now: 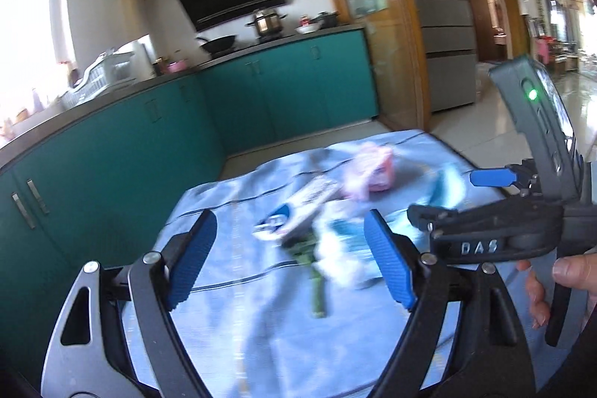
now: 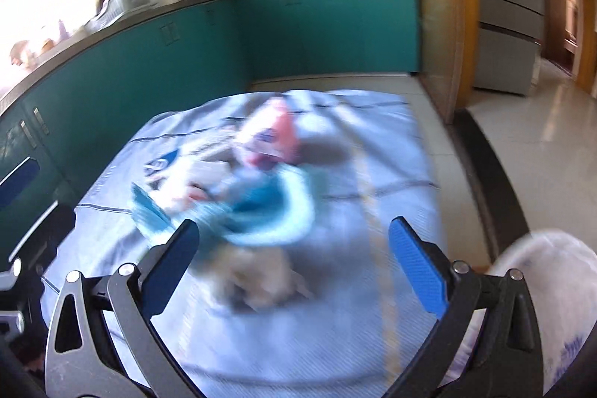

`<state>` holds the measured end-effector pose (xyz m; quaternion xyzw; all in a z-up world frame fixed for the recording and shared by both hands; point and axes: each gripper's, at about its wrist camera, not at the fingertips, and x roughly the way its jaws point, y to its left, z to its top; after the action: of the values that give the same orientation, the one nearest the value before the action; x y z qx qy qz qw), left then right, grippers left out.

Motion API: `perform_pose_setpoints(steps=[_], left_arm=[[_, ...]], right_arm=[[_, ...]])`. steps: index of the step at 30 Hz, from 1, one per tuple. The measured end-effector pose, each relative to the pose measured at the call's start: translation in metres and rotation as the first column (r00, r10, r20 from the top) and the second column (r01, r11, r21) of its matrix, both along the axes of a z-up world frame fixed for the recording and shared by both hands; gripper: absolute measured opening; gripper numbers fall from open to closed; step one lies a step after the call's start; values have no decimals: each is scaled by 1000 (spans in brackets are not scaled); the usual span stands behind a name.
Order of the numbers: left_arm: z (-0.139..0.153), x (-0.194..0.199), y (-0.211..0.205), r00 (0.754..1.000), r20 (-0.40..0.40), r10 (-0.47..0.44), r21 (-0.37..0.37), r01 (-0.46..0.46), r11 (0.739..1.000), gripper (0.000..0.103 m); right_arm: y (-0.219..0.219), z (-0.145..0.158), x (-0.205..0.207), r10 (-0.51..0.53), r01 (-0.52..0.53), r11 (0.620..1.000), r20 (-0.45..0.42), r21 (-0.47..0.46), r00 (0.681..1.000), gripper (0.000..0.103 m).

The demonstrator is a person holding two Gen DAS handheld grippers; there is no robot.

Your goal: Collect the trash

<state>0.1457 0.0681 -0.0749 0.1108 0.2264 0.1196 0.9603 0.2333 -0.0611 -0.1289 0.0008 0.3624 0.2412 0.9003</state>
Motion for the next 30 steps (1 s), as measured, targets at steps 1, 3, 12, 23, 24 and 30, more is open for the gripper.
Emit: perform_pose_setpoints(steps=[1, 3, 12, 23, 24, 30], left_arm=[[-1, 2, 10, 1000, -12, 28, -6, -29, 1000, 83], [-5, 5, 29, 997, -39, 69, -28, -70, 997, 83], [-10, 6, 47, 989, -75, 124, -17, -126, 992, 83], [-14, 12, 64, 979, -146, 141, -122, -160, 980, 84], [-15, 13, 63, 980, -151, 130, -128, -150, 980, 84], [-29, 13, 26, 937, -237, -257, -267, 191, 945, 87]], right_arm=[[15, -5, 3, 25, -25, 999, -7, -22, 1000, 99], [34, -15, 5, 65, -66, 996, -18, -61, 998, 99], [51, -9, -21, 218, -218, 976, -18, -12, 976, 53], [17, 4, -52, 272, -271, 962, -17, 44, 962, 96], [7, 5, -49, 230, -229, 972, -17, 55, 973, 96], [-18, -4, -31, 32, -34, 997, -27, -71, 999, 96]])
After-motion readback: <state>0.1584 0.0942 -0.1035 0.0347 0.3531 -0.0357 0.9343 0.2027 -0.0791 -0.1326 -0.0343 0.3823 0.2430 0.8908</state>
